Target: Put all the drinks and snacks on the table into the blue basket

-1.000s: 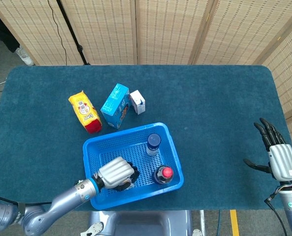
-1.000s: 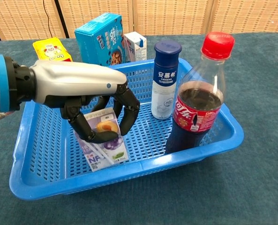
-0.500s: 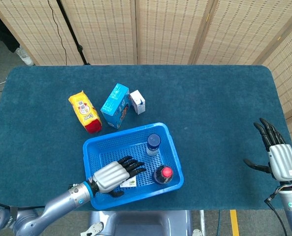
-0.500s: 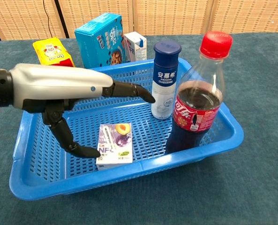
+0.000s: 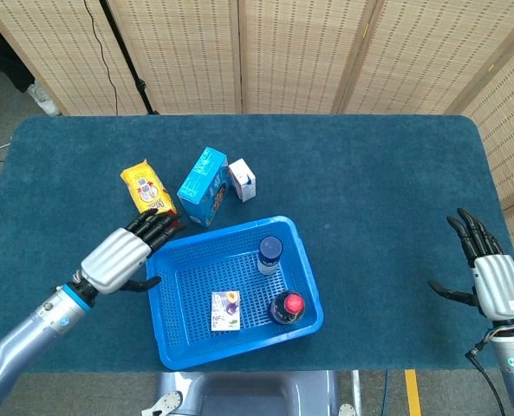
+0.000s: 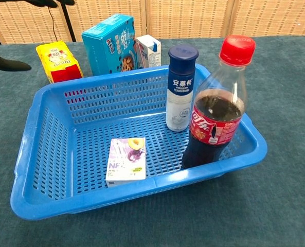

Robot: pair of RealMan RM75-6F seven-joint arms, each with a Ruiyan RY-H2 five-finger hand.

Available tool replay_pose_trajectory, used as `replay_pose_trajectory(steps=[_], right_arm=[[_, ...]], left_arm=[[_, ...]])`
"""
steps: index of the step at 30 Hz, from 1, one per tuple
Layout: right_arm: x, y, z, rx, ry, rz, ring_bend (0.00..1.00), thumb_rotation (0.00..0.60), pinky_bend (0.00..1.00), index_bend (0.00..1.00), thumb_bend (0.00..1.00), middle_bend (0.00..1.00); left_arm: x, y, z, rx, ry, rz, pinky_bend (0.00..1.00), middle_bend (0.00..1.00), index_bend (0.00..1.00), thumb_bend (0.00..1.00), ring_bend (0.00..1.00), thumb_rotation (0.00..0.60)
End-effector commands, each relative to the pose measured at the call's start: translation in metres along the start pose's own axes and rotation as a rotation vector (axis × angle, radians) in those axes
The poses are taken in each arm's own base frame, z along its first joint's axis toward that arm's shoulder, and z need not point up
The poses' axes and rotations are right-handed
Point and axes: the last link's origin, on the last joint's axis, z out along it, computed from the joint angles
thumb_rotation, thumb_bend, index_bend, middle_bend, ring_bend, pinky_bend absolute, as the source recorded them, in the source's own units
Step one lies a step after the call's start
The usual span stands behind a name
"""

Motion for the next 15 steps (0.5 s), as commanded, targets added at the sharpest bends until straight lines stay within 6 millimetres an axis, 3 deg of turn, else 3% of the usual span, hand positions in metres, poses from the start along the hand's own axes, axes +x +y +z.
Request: replay_pose_trajectory(steps=[1,5,15], right_arm=[[0.000,-0.001,0.000,0.002,0.001,0.000,0.00,0.600,0.14,0.00,0.00,0.00],[-0.002,-0.004,0.000,0.003,0.000,-0.004,0.00,0.600,0.14,0.00,0.00,0.00],[-0.003,-0.002,0.001,-0.019,-0.001,-0.020,0.00,0.600,0.14,0.00,0.00,0.00]], left_arm=[[0.014,-0.043,-0.005,0.079,0.029,0.058,0.00,0.00,0.00,0.24,0.00,0.600],[0.011,-0.073,0.006,0.116,0.007,0.159,0.00,0.00,0.00,0.24,0.00,0.600],[0.001,-0.121,0.032,0.136,-0.052,0.376,0.00,0.00,0.00,0.15,0.00,0.559]])
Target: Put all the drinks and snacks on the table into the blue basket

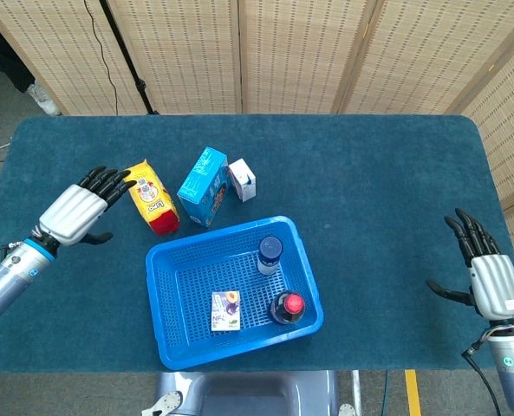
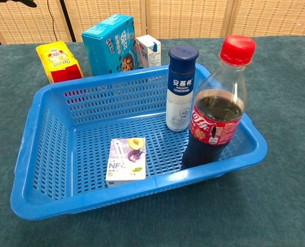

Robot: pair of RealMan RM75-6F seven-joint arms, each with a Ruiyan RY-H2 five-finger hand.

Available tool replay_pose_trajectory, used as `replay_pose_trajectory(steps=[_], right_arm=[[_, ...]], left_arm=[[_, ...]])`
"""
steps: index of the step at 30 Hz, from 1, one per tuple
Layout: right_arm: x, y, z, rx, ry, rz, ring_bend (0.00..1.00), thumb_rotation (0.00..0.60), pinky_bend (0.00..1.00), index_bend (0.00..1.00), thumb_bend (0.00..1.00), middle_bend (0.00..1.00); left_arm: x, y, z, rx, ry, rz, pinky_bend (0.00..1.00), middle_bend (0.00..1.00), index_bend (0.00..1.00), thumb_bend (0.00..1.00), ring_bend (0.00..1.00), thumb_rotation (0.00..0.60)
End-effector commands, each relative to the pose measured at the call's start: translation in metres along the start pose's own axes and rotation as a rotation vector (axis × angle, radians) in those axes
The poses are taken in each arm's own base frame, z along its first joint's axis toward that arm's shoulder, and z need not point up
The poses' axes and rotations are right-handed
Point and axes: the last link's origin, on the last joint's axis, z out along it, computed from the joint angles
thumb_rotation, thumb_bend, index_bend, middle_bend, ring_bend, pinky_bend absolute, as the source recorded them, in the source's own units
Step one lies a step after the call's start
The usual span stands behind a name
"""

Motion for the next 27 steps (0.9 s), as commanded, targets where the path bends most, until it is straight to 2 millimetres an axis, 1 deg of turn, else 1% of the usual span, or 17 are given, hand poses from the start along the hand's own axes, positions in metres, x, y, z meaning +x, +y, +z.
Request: replay_pose_trajectory(steps=[1,4,8,13,16,22,27], right_arm=[[0.000,0.001,0.000,-0.005,0.000,-0.004,0.00,0.600,0.14,0.00,0.00,0.00],[-0.001,0.001,0.001,-0.010,0.002,-0.010,0.00,0.600,0.14,0.00,0.00,0.00],[-0.002,0.000,0.002,-0.012,0.001,-0.014,0.00,0.600,0.14,0.00,0.00,0.00],[-0.003,0.000,0.003,-0.015,-0.005,-0.018,0.00,0.600,0.14,0.00,0.00,0.00],[-0.003,0.001,0.003,-0.020,-0.002,-0.020,0.00,0.600,0.14,0.00,0.00,0.00],[-0.002,0.003,0.004,-0.027,0.000,-0.022,0.00,0.600,0.14,0.00,0.00,0.00],[-0.001,0.005,0.005,-0.038,0.004,-0.026,0.00,0.600,0.14,0.00,0.00,0.00]], left_arm=[[-0.012,-0.010,0.019,-0.019,-0.032,0.100,0.00,0.00,0.00,0.14,0.00,0.559],[-0.016,-0.016,0.030,-0.010,-0.048,0.132,0.00,0.00,0.00,0.13,0.00,0.560],[-0.022,-0.016,0.045,-0.012,-0.080,0.167,0.00,0.00,0.00,0.13,0.00,0.558],[-0.030,-0.007,0.067,-0.020,-0.112,0.195,0.00,0.00,0.00,0.12,0.00,0.561],[-0.037,0.003,0.082,-0.034,-0.142,0.203,0.00,0.00,0.00,0.11,0.00,0.560],[-0.040,0.013,0.104,-0.034,-0.140,0.217,0.00,0.00,0.00,0.10,0.00,0.544],[-0.046,0.023,0.120,-0.037,-0.172,0.233,0.00,0.00,0.00,0.10,0.00,0.542]])
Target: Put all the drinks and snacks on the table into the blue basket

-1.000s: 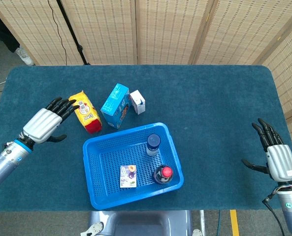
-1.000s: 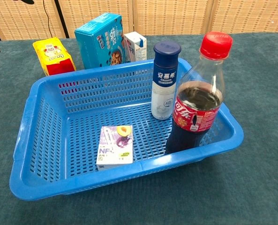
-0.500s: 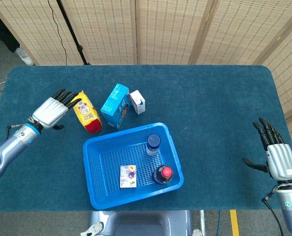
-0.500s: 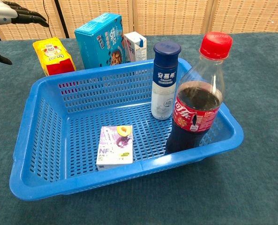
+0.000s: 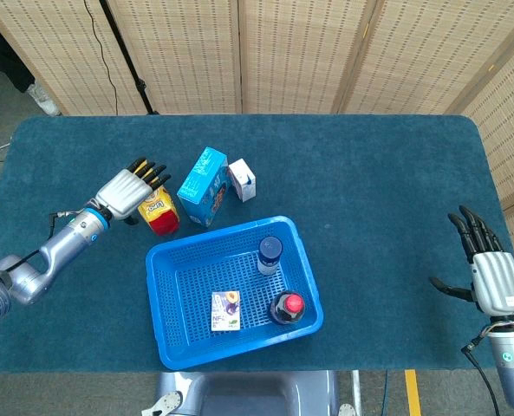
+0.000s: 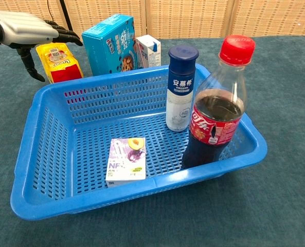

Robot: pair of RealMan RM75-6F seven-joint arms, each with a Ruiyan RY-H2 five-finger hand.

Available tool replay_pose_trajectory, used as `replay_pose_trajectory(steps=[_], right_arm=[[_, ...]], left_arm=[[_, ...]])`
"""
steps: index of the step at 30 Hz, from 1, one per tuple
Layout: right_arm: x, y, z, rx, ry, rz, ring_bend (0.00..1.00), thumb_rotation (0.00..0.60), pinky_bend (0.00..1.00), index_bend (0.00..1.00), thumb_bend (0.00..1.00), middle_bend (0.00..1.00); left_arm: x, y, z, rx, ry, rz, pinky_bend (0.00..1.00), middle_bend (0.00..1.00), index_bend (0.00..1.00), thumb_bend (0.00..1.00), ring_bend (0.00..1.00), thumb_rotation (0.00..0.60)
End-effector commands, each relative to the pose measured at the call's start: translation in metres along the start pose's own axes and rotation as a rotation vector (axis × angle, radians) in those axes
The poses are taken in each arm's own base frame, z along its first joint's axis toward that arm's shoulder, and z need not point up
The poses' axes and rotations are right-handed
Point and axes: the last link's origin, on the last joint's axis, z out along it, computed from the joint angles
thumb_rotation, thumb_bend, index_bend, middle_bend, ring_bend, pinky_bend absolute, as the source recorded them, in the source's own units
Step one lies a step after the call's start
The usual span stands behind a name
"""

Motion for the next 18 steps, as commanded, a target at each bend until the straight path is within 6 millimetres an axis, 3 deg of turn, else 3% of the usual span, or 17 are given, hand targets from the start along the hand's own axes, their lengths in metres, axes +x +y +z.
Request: replay_pose_trajectory(steps=[1,5,7,8,9,12,14,18], right_arm=[[0.000,0.000,0.000,-0.002,0.000,0.000,0.00,0.600,0.14,0.00,0.00,0.00],[0.000,0.001,0.001,-0.003,-0.001,0.002,0.00,0.600,0.14,0.00,0.00,0.00],[0.001,0.001,0.001,-0.003,-0.001,0.004,0.00,0.600,0.14,0.00,0.00,0.00],[0.001,0.001,0.000,-0.003,0.000,0.005,0.00,0.600,0.14,0.00,0.00,0.00],[0.001,0.001,0.000,-0.003,-0.001,0.005,0.00,0.600,0.14,0.00,0.00,0.00],[0.000,0.001,0.000,-0.002,-0.003,0.007,0.00,0.600,0.14,0.00,0.00,0.00],[0.000,0.000,0.000,0.000,-0.007,0.006,0.00,0.600,0.14,0.00,0.00,0.00],[-0.002,-0.002,0.000,0.004,-0.013,0.004,0.00,0.600,0.14,0.00,0.00,0.00]], left_arm=[[0.000,0.007,0.011,-0.003,-0.017,0.008,0.00,0.00,0.00,0.10,0.00,0.543],[-0.004,0.012,0.018,0.004,-0.028,-0.006,0.02,0.00,0.00,0.11,0.00,0.547],[-0.005,0.014,0.019,0.010,-0.022,-0.034,0.15,0.00,0.00,0.14,0.00,0.571],[-0.005,0.014,0.019,0.012,-0.010,-0.048,0.26,0.03,0.02,0.19,0.04,0.587],[-0.005,0.014,0.019,0.013,-0.003,-0.055,0.33,0.08,0.07,0.22,0.08,0.597],[-0.007,0.012,0.016,0.016,0.017,-0.066,0.52,0.44,0.43,0.36,0.39,0.600],[-0.008,0.009,0.013,0.022,0.034,-0.073,0.56,0.54,0.55,0.42,0.47,0.600],[-0.007,0.001,0.002,0.024,0.068,-0.097,0.57,0.59,0.62,0.46,0.52,0.600]])
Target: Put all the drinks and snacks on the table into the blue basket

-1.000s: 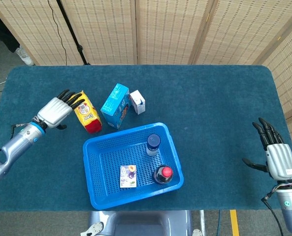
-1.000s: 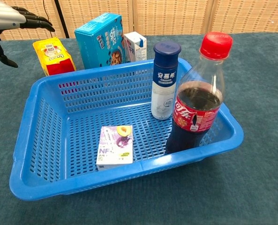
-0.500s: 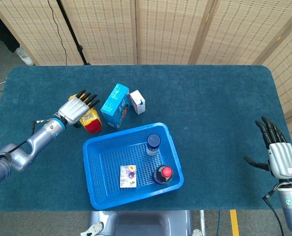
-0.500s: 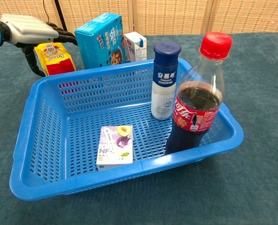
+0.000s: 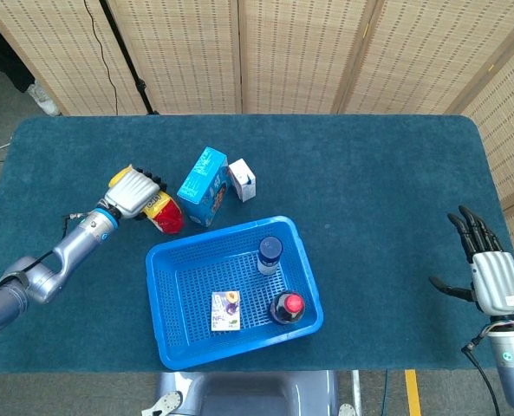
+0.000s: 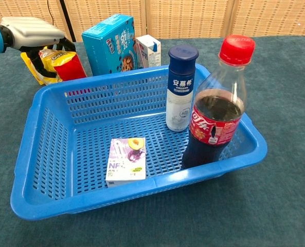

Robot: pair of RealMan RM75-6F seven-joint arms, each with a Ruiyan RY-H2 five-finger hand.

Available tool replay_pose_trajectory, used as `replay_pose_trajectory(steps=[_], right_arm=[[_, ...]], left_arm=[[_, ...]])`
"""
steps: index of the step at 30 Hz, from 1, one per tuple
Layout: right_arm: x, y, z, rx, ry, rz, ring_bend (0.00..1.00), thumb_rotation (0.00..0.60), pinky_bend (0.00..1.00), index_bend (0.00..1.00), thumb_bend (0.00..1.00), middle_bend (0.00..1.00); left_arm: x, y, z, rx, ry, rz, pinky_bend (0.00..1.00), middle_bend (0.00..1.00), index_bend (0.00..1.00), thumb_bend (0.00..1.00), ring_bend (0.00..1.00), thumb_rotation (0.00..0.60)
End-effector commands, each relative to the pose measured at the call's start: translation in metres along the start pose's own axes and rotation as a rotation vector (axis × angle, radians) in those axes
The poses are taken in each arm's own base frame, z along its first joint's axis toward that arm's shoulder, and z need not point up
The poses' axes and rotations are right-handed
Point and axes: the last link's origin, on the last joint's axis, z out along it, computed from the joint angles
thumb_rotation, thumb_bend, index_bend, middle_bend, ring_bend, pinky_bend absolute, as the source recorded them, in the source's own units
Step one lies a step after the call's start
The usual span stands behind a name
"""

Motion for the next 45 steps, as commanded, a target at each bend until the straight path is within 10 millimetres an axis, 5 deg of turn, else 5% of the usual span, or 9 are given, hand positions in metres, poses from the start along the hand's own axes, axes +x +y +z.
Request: replay_pose_trajectory(steps=[1,12,20,33,45], right_arm=[[-0.001,-0.001,0.000,0.003,-0.002,0.000,0.00,0.600,0.14,0.00,0.00,0.00],[-0.001,-0.004,-0.001,0.009,-0.008,0.003,0.00,0.600,0.14,0.00,0.00,0.00],[0.000,-0.004,-0.001,0.009,-0.003,0.006,0.00,0.600,0.14,0.00,0.00,0.00],[0.003,0.000,-0.001,-0.004,0.003,0.012,0.00,0.600,0.14,0.00,0.00,0.00],[0.004,0.003,-0.001,-0.008,0.001,0.014,0.00,0.600,0.14,0.00,0.00,0.00]], left_arm=[[0.003,-0.006,-0.011,-0.007,0.030,-0.023,0.57,0.59,0.63,0.46,0.52,0.600],[0.048,-0.009,-0.076,-0.136,0.239,-0.094,0.57,0.60,0.63,0.46,0.53,0.600],[0.096,0.026,-0.117,-0.288,0.384,-0.119,0.57,0.60,0.64,0.46,0.53,0.600],[0.090,0.127,-0.105,-0.539,0.333,-0.031,0.57,0.60,0.64,0.46,0.53,0.600],[0.065,0.178,-0.083,-0.606,0.301,0.087,0.56,0.54,0.62,0.45,0.46,0.600]])
